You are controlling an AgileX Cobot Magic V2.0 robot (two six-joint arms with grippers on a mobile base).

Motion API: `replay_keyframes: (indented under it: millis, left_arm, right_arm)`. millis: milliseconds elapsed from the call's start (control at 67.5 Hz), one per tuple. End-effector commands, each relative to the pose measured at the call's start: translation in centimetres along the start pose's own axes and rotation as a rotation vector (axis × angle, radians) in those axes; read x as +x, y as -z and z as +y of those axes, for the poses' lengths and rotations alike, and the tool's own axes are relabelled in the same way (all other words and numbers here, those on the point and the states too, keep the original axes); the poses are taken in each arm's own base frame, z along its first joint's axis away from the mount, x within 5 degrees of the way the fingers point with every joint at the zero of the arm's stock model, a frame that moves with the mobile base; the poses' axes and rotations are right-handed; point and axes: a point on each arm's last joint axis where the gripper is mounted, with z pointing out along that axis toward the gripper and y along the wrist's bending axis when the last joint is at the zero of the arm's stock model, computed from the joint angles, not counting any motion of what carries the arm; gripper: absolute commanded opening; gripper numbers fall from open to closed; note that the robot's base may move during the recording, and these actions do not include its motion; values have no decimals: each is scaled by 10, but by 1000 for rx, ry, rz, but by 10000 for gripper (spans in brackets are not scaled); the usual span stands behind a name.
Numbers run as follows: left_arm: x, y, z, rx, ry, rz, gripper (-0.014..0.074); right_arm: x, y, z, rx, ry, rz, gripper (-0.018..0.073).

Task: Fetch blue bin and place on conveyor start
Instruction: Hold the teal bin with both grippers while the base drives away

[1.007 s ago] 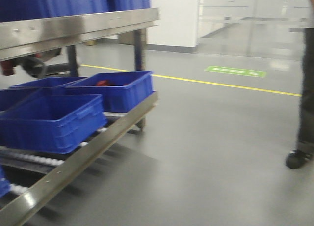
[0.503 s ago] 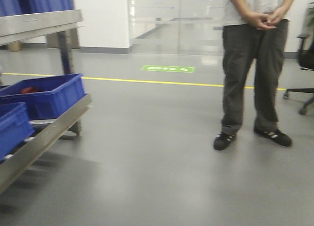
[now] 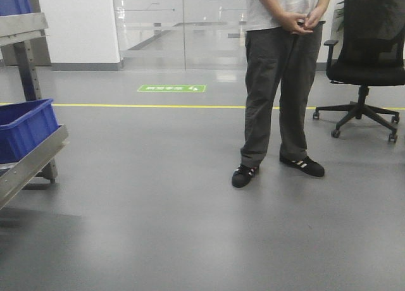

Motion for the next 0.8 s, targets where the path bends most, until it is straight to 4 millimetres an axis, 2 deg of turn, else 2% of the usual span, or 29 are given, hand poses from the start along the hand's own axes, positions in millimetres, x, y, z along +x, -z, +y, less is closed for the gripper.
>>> replay_keyframes:
  millis: [0,785]
  left_arm:
    - [-10,7,-2,12,14,-85,-111]
    - [-10,7,-2,12,14,-85,-111]
  right_arm:
    - [-3,7,-2,31,50,-35,-151]
    - [-3,7,-2,31,50,-35,-151]
